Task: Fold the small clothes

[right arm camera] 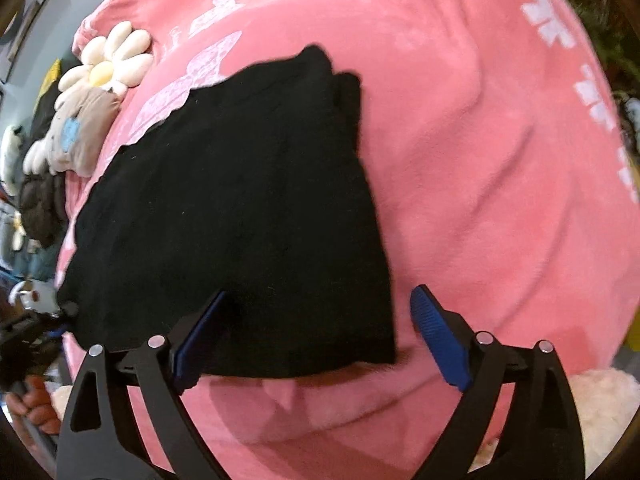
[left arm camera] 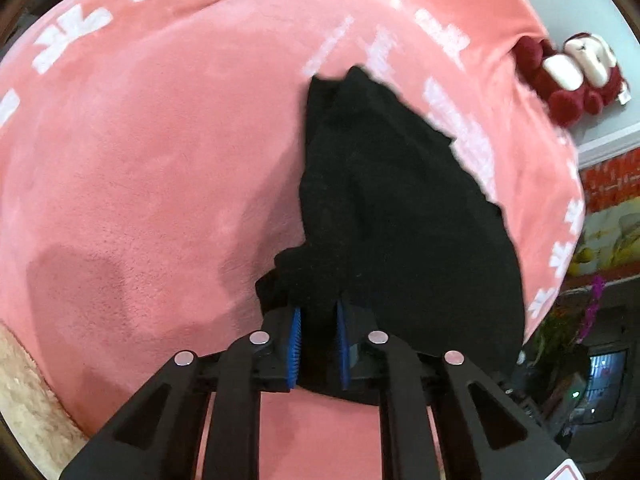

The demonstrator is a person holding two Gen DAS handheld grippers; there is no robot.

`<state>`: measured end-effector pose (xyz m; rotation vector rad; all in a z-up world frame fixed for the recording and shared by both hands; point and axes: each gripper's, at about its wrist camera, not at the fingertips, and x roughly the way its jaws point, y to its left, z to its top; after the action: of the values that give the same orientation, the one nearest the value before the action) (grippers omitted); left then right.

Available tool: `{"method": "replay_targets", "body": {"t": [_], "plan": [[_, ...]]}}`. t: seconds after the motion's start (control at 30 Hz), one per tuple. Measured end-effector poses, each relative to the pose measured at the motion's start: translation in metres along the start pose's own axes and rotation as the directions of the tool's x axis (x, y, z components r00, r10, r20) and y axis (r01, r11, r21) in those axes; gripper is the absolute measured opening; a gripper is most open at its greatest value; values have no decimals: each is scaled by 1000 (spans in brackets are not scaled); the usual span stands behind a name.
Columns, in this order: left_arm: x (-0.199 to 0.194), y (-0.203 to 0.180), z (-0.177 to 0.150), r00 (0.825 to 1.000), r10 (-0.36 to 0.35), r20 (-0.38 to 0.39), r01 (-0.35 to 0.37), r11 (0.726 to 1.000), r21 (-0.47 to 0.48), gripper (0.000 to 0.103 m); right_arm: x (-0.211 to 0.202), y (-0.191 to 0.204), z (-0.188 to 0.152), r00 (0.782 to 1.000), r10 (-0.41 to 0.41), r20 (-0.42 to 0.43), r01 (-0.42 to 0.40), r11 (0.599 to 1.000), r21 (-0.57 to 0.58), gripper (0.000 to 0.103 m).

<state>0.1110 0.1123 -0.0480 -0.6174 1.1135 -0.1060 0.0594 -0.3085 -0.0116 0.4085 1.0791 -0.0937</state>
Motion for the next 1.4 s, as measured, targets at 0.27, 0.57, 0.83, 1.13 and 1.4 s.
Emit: {"method": "replay_targets", "body": {"t": [0.27, 0.57, 0.83, 1.13, 1.4], "plan": [[-48, -93, 0, 995, -35, 99, 11, 972, 235, 10, -58, -13, -12, 986, -28, 163, 32, 999, -25, 90], [-50, -235, -51, 991, -122, 46, 80, 847, 525, 10, -82, -51, -15, 968, 59, 243, -90, 989, 118, 92], [29, -275, -101, 997, -13, -82, 59, 811, 583, 10, -83, -77, -14, 953, 139, 269, -201, 954, 222, 92], [81, -253, -146, 975, 166, -151, -45, 804, 593, 39, -80, -74, -8, 927, 258, 272, -314, 931, 188, 92], [21, -220, -135, 984, 170, -53, -113, 823, 557, 70, -65, -25, 8, 912, 398, 104, -403, 914, 38, 92]]}}
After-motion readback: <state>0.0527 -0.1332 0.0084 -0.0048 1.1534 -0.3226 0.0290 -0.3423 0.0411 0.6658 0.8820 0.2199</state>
